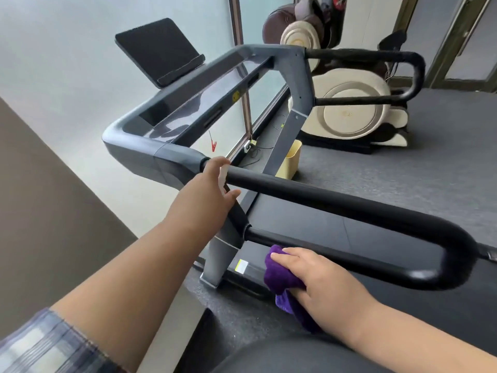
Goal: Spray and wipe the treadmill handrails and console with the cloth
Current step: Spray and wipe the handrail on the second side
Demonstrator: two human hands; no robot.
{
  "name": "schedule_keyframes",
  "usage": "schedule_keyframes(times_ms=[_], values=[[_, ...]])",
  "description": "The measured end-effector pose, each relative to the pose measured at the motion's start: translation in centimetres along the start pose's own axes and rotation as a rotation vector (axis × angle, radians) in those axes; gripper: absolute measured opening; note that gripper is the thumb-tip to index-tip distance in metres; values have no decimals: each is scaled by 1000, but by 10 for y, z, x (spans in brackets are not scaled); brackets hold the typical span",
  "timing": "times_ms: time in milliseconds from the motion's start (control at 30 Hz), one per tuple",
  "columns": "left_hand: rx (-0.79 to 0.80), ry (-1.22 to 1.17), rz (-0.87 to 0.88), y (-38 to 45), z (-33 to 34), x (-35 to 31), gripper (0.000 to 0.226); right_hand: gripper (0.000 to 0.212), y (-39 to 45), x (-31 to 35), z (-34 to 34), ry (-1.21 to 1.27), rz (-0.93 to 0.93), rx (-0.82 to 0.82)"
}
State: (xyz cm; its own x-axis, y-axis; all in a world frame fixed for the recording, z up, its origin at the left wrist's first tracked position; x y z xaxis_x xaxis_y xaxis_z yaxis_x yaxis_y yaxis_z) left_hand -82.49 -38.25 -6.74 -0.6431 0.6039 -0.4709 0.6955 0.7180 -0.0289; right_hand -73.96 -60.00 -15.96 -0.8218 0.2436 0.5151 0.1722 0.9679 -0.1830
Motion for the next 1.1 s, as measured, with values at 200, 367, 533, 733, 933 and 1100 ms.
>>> schedule_keyframes(times_ms=[200, 367, 533, 733, 933, 1100], values=[[7, 31, -34, 7, 9, -11, 43, 62, -12, -13, 1, 38, 26, 48], [22, 23, -31, 0, 10, -40, 40, 63, -28, -32, -1, 79, 45, 60], [92, 27, 96, -31, 31, -107, 48, 64, -52, -57, -7, 127, 50, 68], [210, 160, 143, -51, 84, -175, 42, 61, -79, -82, -12, 151, 1, 77], [127, 128, 131, -58, 95, -195, 38, 57, -101, -105, -12, 165, -44, 106], [105, 93, 171, -70, 119, -221, 45, 53, -114, -116, -12, 138, -66, 149]])
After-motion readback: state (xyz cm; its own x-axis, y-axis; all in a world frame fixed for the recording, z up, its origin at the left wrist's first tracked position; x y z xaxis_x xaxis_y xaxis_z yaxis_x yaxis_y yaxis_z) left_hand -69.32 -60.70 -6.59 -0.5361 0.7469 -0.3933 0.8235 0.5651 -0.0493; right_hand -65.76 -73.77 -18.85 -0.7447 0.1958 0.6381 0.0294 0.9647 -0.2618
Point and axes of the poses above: each hand's wrist, its own y-axis towards the middle knuckle, its own z-axis out of the palm, x = y × z, the point moved 7 cm from there along y, towards the middle knuckle, and after that the axes turned 13 degrees about x, right-handed, at the moved point
